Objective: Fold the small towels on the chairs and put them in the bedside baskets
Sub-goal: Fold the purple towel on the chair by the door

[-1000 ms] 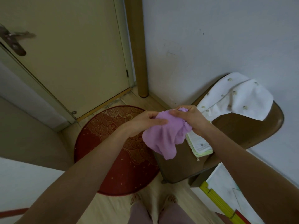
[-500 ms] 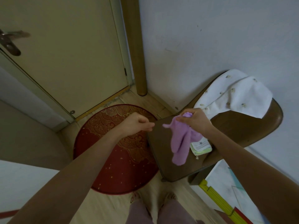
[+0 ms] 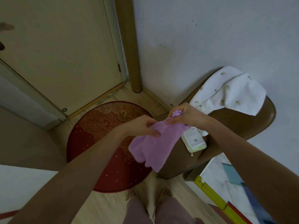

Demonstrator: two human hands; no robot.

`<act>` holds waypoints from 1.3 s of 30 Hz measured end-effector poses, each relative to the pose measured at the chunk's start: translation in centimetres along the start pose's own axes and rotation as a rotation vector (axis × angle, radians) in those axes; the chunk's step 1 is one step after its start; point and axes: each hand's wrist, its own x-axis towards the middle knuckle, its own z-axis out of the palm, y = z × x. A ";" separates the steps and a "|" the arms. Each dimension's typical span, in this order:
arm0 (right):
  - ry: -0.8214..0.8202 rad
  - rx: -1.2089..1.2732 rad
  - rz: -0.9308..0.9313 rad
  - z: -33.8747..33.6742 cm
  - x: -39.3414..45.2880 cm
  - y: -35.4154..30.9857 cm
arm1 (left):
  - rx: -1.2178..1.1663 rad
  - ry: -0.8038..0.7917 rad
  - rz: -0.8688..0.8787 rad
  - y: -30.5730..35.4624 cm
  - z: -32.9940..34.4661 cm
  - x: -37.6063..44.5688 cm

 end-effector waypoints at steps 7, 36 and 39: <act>0.137 -0.159 0.029 -0.2 0.9 2.8 | 0.011 0.019 -0.071 -1.0 -0.8 -1.2; 0.190 0.280 0.211 2.6 1.7 1.0 | -0.907 0.431 -0.071 0.7 0.0 -0.8; 0.277 0.098 0.174 2.8 2.0 0.2 | -0.928 0.443 -0.098 1.3 -0.2 -0.6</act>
